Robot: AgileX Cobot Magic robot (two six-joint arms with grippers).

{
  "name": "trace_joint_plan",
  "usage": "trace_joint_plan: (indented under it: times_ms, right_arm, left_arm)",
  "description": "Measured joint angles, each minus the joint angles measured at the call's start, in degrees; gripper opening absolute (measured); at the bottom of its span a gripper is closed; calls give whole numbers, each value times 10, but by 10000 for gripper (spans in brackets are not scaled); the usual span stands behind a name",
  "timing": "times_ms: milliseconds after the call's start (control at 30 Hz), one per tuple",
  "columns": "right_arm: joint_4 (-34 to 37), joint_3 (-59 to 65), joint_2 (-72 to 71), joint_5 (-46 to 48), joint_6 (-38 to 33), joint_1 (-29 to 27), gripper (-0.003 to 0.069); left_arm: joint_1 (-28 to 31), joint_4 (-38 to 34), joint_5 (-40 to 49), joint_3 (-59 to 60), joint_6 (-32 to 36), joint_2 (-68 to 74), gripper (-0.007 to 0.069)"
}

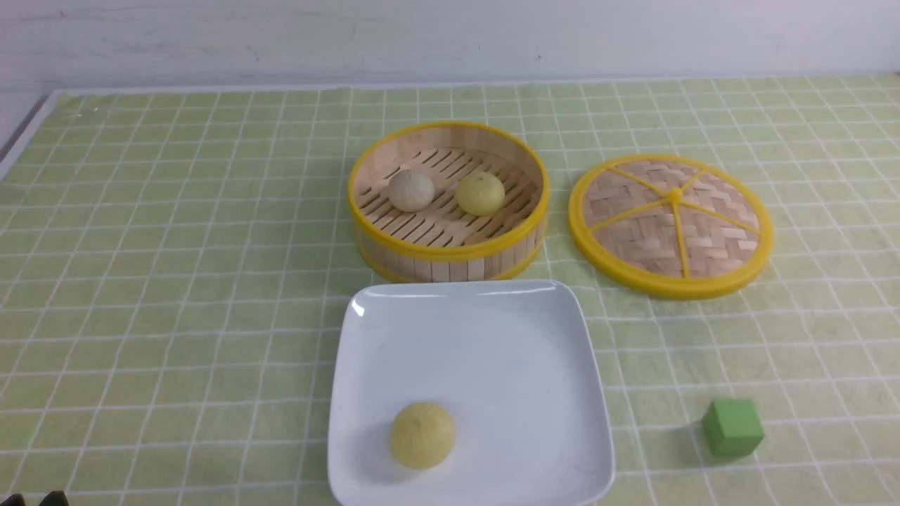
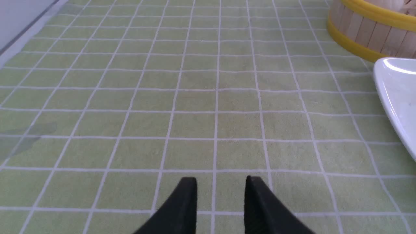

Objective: Put the steamed buns into the plate on the green tablecloth.
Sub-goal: 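Reach toward a bun in the bamboo steamer with the right gripper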

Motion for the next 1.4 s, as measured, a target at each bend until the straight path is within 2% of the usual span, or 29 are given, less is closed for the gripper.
trace_joint_plan:
  times_ms: [1233, 1300, 1400]
  right_arm:
    - [-2, 0, 0, -1, 0, 0, 241]
    - [0, 0, 0, -3, 3, 0, 241]
    - [76, 4, 0, -22, 65, 0, 241]
  left_arm:
    - [0, 0, 0, 0, -1, 0, 240]
    - [0, -8, 0, 0, -8, 0, 240]
    - [0, -107, -7, 0, -97, 0, 240]
